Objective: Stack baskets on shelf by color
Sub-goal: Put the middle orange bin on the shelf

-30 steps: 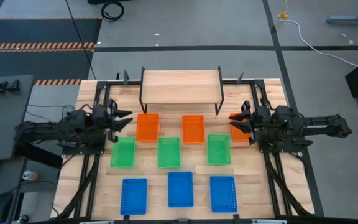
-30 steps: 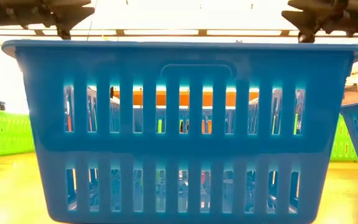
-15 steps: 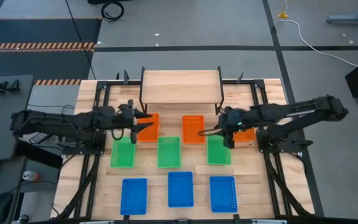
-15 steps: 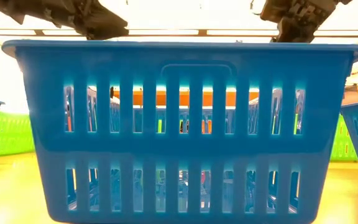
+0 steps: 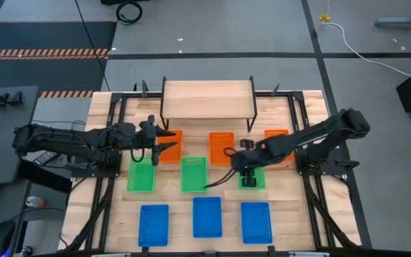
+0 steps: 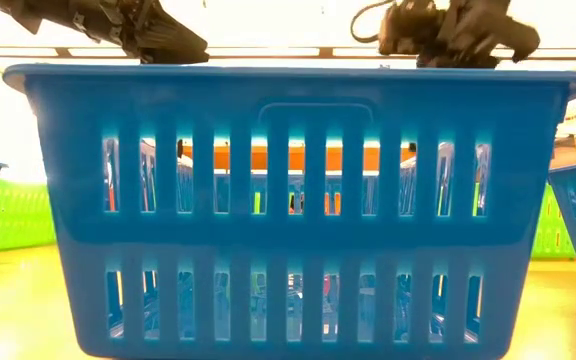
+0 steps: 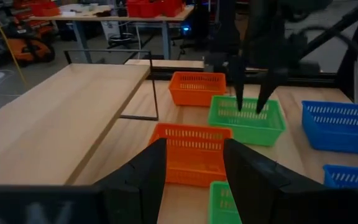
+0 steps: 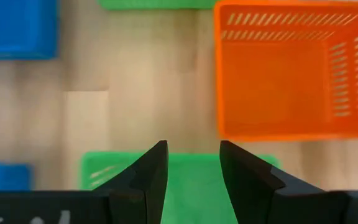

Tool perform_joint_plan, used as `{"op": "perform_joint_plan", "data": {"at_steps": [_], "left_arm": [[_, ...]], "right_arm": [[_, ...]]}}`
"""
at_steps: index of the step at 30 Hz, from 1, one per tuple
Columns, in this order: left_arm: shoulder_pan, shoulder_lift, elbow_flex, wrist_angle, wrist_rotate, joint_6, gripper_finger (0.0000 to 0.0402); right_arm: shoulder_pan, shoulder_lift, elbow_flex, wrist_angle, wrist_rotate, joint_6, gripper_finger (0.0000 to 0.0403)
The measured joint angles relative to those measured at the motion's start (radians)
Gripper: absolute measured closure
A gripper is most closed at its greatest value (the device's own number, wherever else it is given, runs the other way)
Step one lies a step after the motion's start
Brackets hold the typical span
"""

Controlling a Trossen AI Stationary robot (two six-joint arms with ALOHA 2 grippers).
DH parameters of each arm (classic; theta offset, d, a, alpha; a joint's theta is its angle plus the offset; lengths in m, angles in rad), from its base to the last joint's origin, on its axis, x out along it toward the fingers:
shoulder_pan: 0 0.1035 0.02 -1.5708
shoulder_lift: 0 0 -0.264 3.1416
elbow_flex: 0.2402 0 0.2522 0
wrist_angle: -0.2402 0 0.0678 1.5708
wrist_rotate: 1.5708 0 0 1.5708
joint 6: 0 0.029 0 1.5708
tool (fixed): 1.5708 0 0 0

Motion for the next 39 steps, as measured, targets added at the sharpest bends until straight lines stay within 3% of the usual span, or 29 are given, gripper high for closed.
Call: {"op": "perform_joint_plan", "data": {"at_steps": [3,15,20,31,35,39], "left_arm": [[0.000,0.000,0.000,0.001,0.000,-0.001,0.0235],[0.000,0.000,0.000,-0.011,0.000,-0.003,0.0235],[0.000,0.000,0.000,-0.020,0.000,-0.003,0.0235],[0.000,-0.001,0.000,-0.022,0.000,-0.006,0.0235],[0.000,-0.001,0.000,-0.021,0.000,-0.010,0.0235],[0.000,-0.001,0.000,-0.022,0.000,-0.011,0.0235]], "right_arm": [[0.001,0.073,0.039,0.001,0.056,-0.045,0.0249],[-0.043,0.264,0.182,0.019,0.075,-0.119,0.0250],[-0.069,0.309,0.182,0.026,0.021,-0.120,0.0250],[-0.078,0.316,0.183,0.047,0.025,-0.138,0.0260],[-0.078,0.319,0.183,0.041,0.025,-0.116,0.0288],[-0.078,0.323,0.182,0.037,0.025,-0.092,0.0356]]}}
